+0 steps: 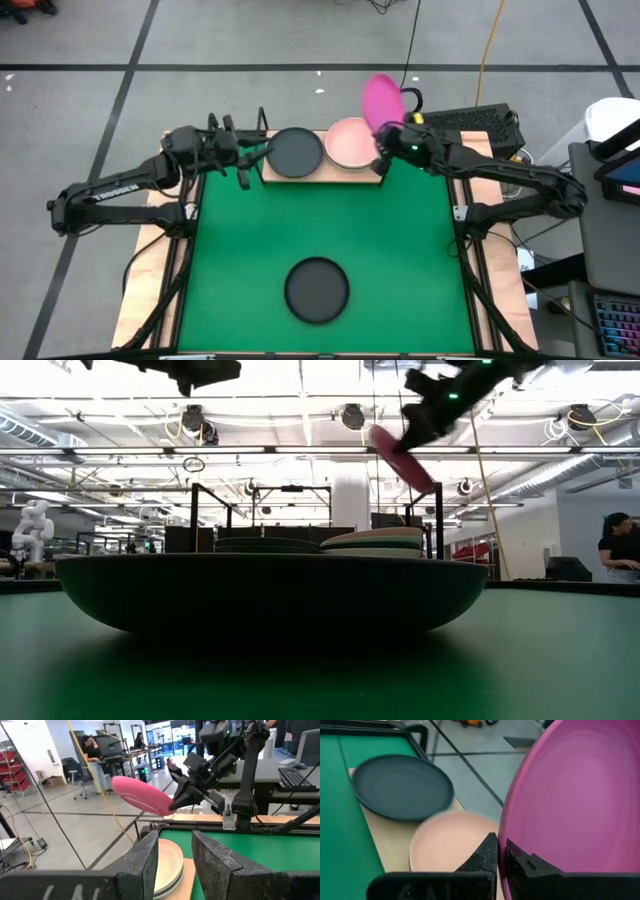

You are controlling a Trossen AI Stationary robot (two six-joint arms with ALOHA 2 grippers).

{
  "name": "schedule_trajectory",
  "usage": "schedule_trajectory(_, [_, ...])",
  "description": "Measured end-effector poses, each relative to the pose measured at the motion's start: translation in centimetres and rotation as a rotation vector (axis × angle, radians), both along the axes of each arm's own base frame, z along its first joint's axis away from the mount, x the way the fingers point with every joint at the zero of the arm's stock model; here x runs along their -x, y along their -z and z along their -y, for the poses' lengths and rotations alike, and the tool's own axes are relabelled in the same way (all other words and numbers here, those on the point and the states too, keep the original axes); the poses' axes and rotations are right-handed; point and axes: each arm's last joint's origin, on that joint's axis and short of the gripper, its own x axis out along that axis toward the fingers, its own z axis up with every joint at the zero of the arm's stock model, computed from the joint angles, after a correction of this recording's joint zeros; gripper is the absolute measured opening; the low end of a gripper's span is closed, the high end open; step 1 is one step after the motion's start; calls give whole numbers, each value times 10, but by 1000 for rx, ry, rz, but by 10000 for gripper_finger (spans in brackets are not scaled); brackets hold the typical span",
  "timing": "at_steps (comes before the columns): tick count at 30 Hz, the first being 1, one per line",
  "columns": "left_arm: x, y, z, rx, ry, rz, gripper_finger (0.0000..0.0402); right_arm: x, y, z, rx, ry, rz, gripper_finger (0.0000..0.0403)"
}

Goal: Place and stack plates onto a shelf
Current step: Stack the pink plate on top of the black plate

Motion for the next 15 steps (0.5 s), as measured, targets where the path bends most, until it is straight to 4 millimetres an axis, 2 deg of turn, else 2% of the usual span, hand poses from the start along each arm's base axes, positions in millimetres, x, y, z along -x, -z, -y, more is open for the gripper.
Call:
schedule_trajectory(8, [8, 1, 3, 13, -2, -29, 124, -71, 0, 0, 91, -226, -99, 0])
schedule_trajectory(15, [21, -8, 9, -10, 3, 26, 124, -115, 12, 2, 129, -315, -151, 0])
